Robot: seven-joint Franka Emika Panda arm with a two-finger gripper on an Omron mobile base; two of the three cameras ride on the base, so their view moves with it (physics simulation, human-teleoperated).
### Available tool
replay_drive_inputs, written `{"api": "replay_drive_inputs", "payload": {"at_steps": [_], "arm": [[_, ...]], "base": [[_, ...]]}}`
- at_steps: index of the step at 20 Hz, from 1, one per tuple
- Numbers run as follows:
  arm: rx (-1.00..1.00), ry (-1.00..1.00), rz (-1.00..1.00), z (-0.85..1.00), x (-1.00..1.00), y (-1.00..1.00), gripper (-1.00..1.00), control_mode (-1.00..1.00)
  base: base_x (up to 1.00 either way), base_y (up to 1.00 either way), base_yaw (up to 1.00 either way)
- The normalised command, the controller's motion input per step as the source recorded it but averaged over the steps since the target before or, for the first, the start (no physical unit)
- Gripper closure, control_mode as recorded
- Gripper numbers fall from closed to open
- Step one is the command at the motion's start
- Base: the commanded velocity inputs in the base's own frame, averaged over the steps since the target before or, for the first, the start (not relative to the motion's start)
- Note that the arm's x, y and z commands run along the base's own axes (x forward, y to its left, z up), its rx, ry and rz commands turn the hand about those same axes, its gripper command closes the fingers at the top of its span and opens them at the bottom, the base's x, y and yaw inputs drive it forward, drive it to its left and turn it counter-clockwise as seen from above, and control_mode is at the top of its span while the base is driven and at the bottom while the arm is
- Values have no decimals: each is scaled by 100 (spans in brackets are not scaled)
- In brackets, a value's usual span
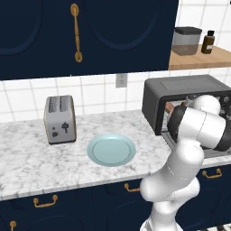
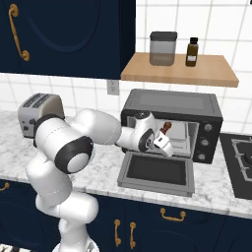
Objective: Pick up the kebab skewer and baguette bread, and place them inside the toaster oven. Close the toaster oven door and start by setting the timer.
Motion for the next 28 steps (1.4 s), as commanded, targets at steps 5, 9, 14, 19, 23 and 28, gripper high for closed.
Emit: {"api": "replay_drive_inputs", "payload": {"at_steps": [5,9,14,19,23,28], "arm": [[7,0,-9,0,27,-3,-100,-100],[7,0,-8,0,18,0,-100,-100],[7,-4,-2,11,-53,0,-100,-100],[5,-9,1,30,-100,0,-100,-100],[0,-5,10,39,-100,23,-100,-100],[-3,0,28,12,-100,24,-100,-100]], "base": [[0,0,0],[0,0,0],[0,0,0],[0,0,0],[0,0,0],[0,0,0]]}}
